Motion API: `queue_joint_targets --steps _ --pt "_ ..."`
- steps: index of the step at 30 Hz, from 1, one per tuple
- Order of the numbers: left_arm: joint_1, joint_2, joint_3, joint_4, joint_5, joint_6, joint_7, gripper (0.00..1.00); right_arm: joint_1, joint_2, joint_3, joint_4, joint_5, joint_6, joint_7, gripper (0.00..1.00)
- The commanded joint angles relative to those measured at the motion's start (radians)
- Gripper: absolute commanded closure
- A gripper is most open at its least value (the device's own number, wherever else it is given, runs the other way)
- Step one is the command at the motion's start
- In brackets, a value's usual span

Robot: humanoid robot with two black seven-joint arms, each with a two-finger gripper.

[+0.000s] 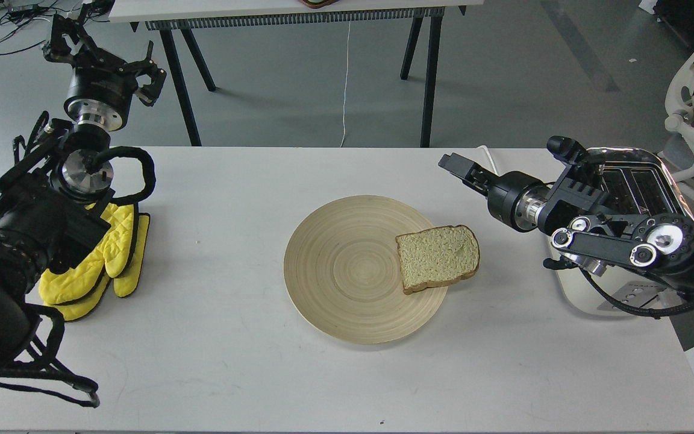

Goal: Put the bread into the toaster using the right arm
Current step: 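Lower the right gripper to the bread slice in the bowl and grasp it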

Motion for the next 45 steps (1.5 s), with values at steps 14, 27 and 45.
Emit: queue_joint_targets --steps 14,27,45 --pt "0.001 -0.002 0.005 0.0 0.0 0.0 0.001 0.0 -0.073 0.0 -0.133 -0.002 0.006 -0.035 -0.036 0.18" --pt "0.001 -0.005 0.005 0.0 0.002 0.0 0.001 0.0 -0.134 0.013 -0.089 -0.002 0.003 -0.044 -0.027 0.32" --pt "0.001 -0.007 0.003 0.004 0.0 0.0 -0.001 0.0 -0.171 0.036 -0.036 -0.003 -0.001 -0.045 -0.023 0.66"
